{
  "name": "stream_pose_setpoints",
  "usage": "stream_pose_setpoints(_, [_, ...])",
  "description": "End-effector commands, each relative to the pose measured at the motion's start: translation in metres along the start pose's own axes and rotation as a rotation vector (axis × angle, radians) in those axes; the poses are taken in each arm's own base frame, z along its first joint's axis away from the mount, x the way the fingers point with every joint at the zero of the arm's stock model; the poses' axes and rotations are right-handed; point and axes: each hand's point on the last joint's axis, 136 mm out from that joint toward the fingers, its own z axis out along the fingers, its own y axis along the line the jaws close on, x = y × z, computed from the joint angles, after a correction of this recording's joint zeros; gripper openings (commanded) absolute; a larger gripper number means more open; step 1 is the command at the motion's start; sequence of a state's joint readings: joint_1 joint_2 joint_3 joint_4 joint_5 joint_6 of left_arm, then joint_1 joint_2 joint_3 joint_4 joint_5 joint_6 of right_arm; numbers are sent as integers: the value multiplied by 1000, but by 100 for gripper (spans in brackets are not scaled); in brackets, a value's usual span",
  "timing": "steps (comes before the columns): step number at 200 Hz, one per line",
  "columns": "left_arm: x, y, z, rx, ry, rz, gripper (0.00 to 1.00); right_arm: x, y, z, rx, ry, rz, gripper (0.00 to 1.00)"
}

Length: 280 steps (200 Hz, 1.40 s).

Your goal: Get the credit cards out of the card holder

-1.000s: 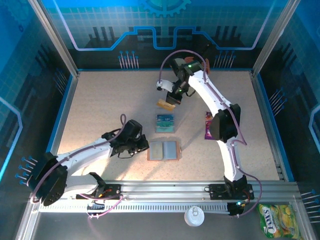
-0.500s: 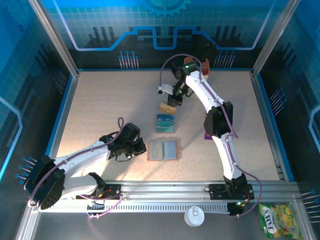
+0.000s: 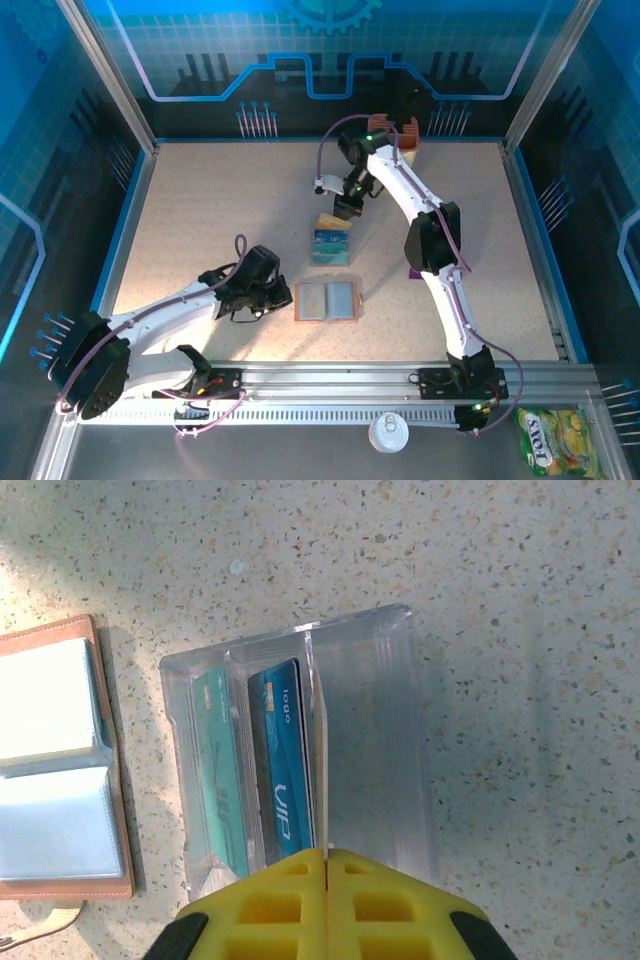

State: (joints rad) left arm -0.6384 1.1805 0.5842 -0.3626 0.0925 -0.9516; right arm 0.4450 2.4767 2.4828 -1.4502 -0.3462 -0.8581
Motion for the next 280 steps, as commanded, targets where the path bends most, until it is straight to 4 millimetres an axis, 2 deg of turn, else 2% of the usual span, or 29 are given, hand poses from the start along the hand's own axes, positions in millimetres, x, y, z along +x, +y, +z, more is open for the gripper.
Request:
stream_pose_setpoints(1, [2,11,-2,-30,-1,-28,9,0,7,16,-48,16,-8,0])
stream_pose_setpoints(91, [4,15,-1,-32,-1,-36,9,-6,12,23,-43,26,-18,0])
stream_pose_setpoints(166, [5,16,2,-29,5,-42,9,6,12,23,-14,109,-19,0])
stream_pose_setpoints(183, [5,16,1,-28,4,-40,9,1,13,15,7,94,-20,0])
stream_pose_setpoints(232, [4,15,2,-24,3,-40,9,-19,18,-28,97,20,-60,0])
stream_pose_setpoints(280, [4,15,2,-21,2,-42,9,-24,17,-45,154,10,-72,0])
